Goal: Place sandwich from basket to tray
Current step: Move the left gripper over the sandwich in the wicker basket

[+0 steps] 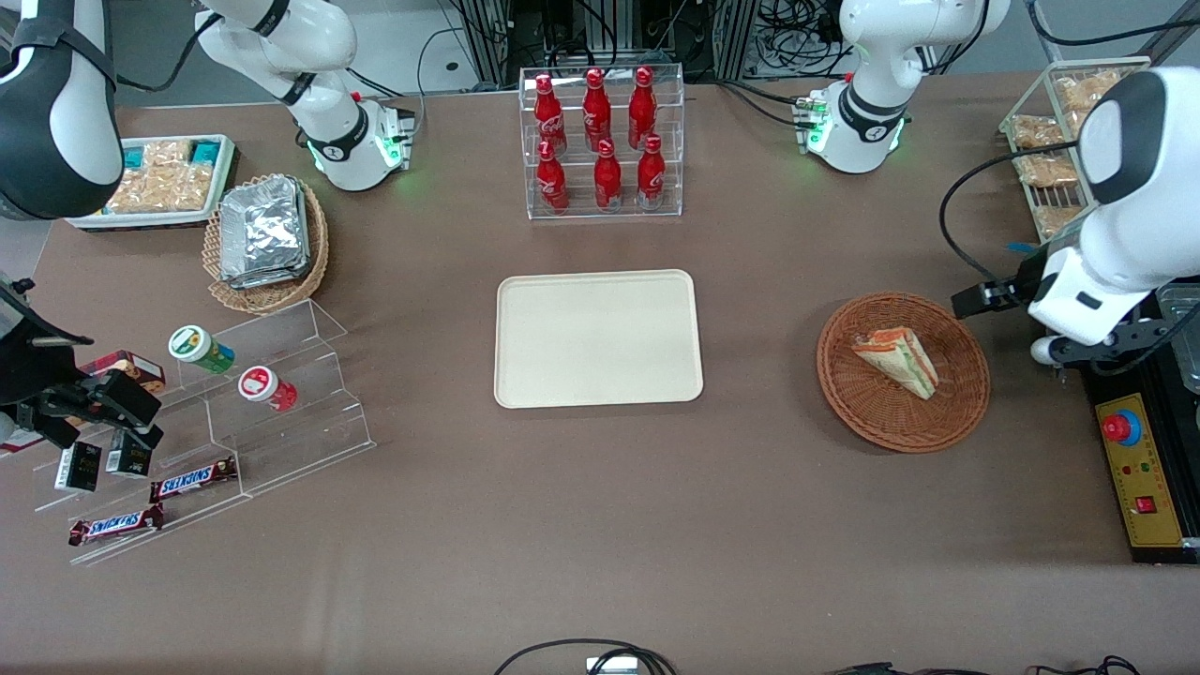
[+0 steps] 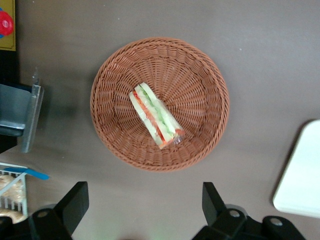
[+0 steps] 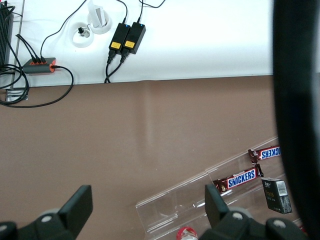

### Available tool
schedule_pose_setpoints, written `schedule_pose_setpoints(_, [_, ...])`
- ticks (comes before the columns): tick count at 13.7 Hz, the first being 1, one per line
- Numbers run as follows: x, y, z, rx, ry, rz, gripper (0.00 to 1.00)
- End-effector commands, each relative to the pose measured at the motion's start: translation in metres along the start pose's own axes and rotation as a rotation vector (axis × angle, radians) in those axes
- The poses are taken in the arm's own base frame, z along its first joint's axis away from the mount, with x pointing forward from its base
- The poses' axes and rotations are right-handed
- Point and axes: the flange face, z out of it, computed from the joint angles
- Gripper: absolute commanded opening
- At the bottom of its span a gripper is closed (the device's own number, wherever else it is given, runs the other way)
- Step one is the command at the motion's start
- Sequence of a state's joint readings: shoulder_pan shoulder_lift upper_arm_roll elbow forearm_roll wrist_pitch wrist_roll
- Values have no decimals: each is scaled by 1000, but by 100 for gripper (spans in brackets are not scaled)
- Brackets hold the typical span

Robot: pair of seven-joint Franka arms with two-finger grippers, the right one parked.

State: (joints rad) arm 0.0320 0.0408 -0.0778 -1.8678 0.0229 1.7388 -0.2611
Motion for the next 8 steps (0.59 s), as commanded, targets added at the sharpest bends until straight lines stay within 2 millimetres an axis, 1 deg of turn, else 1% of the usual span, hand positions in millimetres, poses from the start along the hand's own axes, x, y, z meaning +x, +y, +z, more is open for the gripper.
schedule_pose_setpoints(1, [-10, -2, 30, 10, 36, -95, 100])
schedule_pose_setpoints(4, [-13, 2, 72, -5, 67, -207, 100])
schedule_pose_setpoints(7, [-20, 4, 109, -11, 78, -304, 100])
schedule_pose_setpoints(8, [-20, 6, 119, 7, 79, -323, 100])
